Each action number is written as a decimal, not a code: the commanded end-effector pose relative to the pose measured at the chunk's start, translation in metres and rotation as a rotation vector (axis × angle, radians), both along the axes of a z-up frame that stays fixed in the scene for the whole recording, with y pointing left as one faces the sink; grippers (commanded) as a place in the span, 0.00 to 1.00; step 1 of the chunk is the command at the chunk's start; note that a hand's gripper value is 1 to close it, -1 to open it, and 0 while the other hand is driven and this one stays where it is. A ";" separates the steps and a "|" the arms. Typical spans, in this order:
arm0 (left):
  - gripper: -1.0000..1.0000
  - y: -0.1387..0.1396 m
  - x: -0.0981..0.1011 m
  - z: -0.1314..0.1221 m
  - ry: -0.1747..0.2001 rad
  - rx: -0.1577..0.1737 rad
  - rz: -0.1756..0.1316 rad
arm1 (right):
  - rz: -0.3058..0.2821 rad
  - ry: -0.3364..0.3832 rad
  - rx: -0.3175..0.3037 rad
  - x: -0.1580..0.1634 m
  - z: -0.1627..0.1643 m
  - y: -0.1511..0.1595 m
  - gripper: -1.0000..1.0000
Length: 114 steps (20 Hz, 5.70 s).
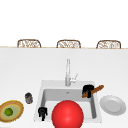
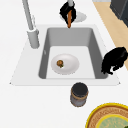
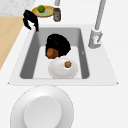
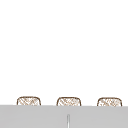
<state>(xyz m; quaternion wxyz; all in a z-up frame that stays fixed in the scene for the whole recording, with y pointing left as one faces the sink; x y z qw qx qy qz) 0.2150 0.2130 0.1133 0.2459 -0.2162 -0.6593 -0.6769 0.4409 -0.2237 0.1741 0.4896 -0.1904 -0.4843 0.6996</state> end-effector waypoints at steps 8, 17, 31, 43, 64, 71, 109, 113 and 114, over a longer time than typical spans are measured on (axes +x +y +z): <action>0.50 0.000 0.000 0.000 0.000 0.000 0.000 | 0.000 0.008 0.131 -0.010 0.009 -0.061 1.00; 0.50 0.000 0.000 0.000 0.000 0.000 0.000 | 0.001 0.001 0.189 -0.018 0.009 -0.118 1.00; 0.50 0.000 0.000 0.000 0.000 0.000 0.000 | 0.001 0.024 0.295 -0.022 -0.020 -0.210 1.00; 0.50 0.000 0.000 0.000 0.000 0.000 0.000 | 0.007 0.009 0.350 -0.009 -0.096 -0.235 1.00; 0.50 0.000 0.000 0.000 0.000 0.000 0.000 | -0.002 0.036 0.267 -0.011 -0.046 -0.236 0.00; 0.50 0.000 0.000 0.000 0.000 0.000 0.000 | -0.018 -0.036 0.246 -0.016 -0.036 -0.215 0.00; 0.50 0.000 0.000 0.000 0.000 0.000 0.000 | -0.138 -0.237 -0.002 -0.091 -0.009 -0.107 0.00; 0.50 0.000 0.000 0.000 0.000 0.000 0.000 | -0.154 -0.255 -0.019 -0.108 0.003 -0.098 0.00; 0.50 0.000 0.000 0.000 0.000 0.000 0.000 | -0.157 -0.248 -0.025 -0.115 0.003 -0.096 0.00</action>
